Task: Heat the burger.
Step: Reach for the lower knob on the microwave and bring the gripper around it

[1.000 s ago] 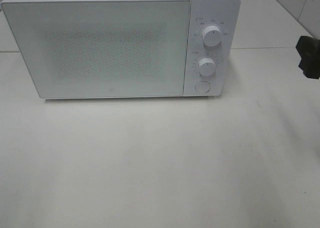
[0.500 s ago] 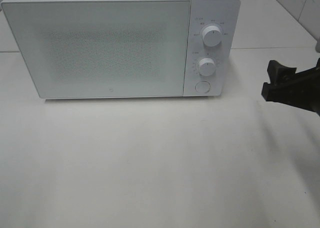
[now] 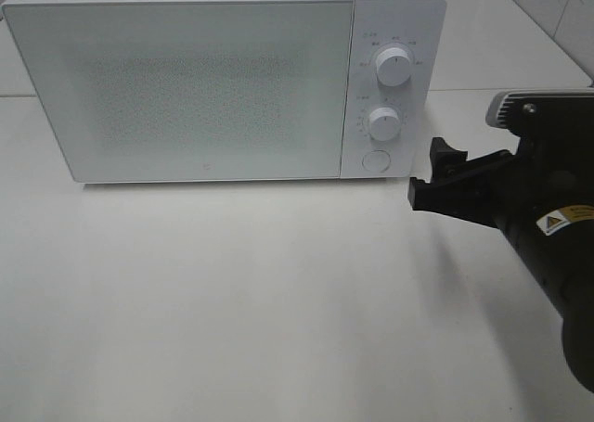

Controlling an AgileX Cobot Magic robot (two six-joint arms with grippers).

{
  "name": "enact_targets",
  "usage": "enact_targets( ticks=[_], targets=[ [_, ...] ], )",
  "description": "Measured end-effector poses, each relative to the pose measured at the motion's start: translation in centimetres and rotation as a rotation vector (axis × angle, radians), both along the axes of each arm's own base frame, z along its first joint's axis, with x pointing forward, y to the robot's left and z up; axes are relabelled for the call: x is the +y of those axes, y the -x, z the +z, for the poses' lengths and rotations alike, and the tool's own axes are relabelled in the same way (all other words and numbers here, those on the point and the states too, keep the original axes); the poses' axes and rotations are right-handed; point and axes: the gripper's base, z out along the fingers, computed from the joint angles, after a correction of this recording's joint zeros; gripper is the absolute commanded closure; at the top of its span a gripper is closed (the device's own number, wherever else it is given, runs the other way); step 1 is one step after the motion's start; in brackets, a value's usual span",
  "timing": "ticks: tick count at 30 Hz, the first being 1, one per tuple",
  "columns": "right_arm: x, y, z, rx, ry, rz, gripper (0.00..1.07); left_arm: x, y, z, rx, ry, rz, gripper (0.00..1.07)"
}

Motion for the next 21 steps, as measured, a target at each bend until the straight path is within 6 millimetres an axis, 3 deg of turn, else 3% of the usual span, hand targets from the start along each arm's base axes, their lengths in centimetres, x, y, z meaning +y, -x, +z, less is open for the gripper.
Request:
enact_targets(
  ticks=[4,21],
  targets=[
    [1.6,-0.8,-0.1,-0.008,-0.010,0.016,0.31,0.0,0.0,0.0,0.000,0.000,0.000,0.04],
    [4.4,-3.4,-1.0,-0.014,-0.017,0.010,0.31,0.0,0.0,0.0,0.000,0.000,0.000,0.04]
  ],
)
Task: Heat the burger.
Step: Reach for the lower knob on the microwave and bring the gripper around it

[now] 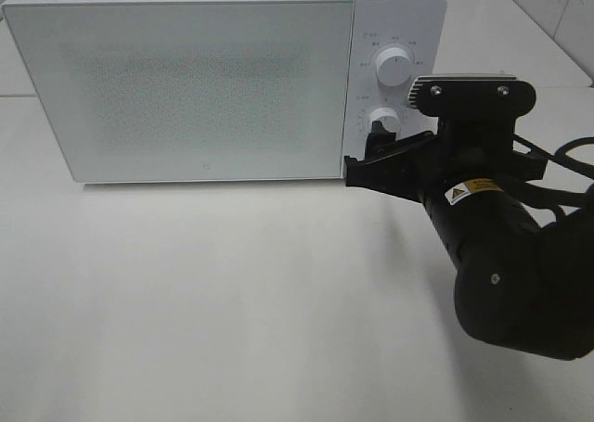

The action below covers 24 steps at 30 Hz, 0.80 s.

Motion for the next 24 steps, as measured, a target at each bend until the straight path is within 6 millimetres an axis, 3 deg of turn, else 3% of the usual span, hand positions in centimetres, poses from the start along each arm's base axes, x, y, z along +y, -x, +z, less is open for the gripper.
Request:
enact_targets(
  ticks=[24],
  targets=[
    [0.8,-5.6,-2.0,0.007,0.013,-0.017,0.31,0.0,0.0,0.0,0.000,-0.001,0.001,0.04]
  ],
)
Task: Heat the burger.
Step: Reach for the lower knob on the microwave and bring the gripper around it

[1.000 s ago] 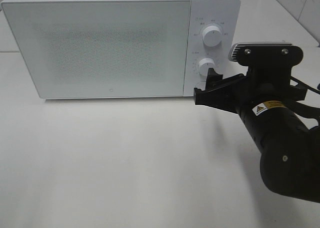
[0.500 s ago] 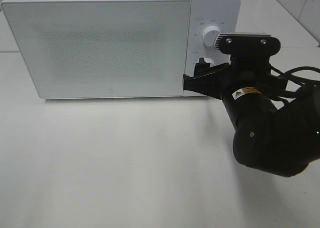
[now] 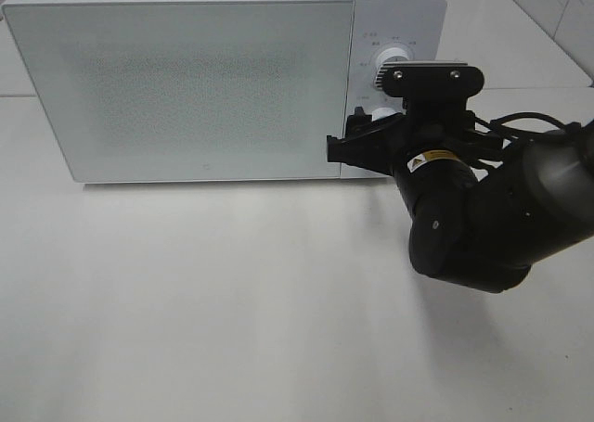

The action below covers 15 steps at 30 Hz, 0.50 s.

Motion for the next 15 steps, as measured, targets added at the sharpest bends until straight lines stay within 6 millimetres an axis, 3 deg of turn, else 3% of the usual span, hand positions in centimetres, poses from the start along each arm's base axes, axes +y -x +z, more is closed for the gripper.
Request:
enact_targets(
  ticks=[15],
  targets=[
    [0.8,-2.1,-1.6,0.026,0.010,0.017,0.31,0.0,0.0,0.0,0.000,0.000,0.000,0.04]
  ],
)
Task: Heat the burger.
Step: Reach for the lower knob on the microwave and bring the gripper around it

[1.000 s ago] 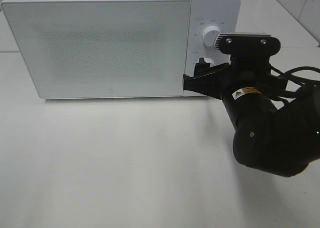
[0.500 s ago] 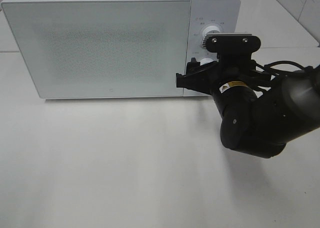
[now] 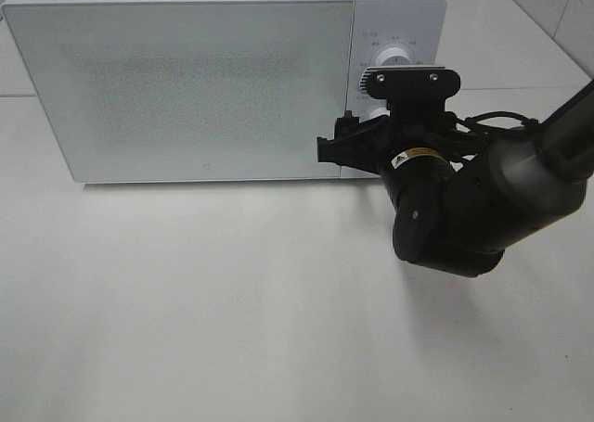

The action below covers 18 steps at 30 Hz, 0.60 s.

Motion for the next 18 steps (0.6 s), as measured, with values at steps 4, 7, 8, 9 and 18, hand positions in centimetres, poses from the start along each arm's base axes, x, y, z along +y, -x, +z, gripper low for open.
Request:
enact_targets(
  ticks=[4,7,8,9,18],
  targets=[
    [0.22,-0.25,-0.28,0.002,0.001,0.002,0.31,0.00,0.00,0.00,0.000,0.000,0.000,0.04],
    [0.33,-0.40,-0.16,-0.004,-0.004,0.001,0.31,0.00,0.00,0.00,0.000,0.000,0.000,0.04],
    [0.32,-0.52,-0.09,-0.009,-0.013,-0.002,0.31,0.00,0.00,0.00,0.000,0.000,0.000,0.04],
    [0.32,-0.52,-0.09,-0.009,-0.013,-0.002,0.31,0.00,0.00,0.00,0.000,0.000,0.000,0.04],
    [-0.20,-0.84,-0.53,-0.010,-0.034,-0.027,0.31,0.00,0.00,0.00,0.000,0.000,0.000,0.04]
  ],
)
